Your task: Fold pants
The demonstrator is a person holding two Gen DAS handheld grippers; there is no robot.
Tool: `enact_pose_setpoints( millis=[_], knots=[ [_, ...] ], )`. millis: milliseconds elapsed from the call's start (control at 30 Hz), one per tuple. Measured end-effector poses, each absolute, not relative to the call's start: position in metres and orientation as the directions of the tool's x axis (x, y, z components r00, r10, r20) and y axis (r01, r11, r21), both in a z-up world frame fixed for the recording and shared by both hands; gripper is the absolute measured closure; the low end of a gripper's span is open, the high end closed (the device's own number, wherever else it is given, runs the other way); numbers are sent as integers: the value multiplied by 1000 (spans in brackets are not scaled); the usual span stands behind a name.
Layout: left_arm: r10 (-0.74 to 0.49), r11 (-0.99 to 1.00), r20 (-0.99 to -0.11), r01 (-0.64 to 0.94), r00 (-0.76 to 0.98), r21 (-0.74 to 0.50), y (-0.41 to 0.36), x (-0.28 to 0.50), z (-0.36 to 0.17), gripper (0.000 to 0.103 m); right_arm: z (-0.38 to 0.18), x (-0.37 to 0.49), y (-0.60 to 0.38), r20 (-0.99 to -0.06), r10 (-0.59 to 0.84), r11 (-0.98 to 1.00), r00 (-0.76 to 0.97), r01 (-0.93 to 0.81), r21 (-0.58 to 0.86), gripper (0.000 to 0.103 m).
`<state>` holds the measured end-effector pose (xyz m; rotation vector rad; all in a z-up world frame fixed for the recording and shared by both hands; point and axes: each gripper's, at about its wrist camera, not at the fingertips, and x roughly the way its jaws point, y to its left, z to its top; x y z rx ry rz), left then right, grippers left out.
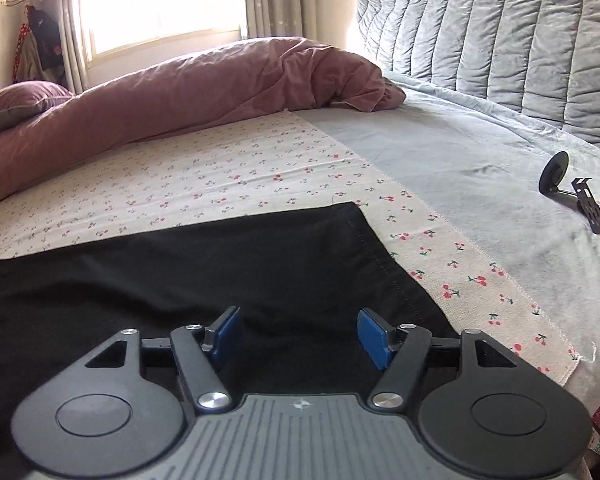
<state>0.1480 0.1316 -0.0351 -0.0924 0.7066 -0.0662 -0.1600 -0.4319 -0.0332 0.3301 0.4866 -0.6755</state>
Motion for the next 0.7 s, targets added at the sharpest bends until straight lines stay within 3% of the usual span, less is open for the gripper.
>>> enact_pose_setpoints(
  millis=[167, 367, 600, 700],
  knots=[
    [-217, 976, -650, 145, 728, -163, 97, 107, -27, 16, -30, -197, -456, -512, -566, 637, 647, 737, 227, 28],
    [-313, 950, -667, 232, 676, -211, 68, 84, -31, 9, -51, -208, -477, -591, -579, 531, 562, 810, 249, 28],
    [-348, 937, -677, 260, 649, -233, 53, 81, -36, 9, -67, -200, -484, -666, -540, 476, 514, 840, 262, 36],
    [-346, 937, -678, 269, 648, -221, 51, 81, -36, 8, -70, -187, -476, -678, -573, 486, 460, 857, 171, 52]
  ],
)
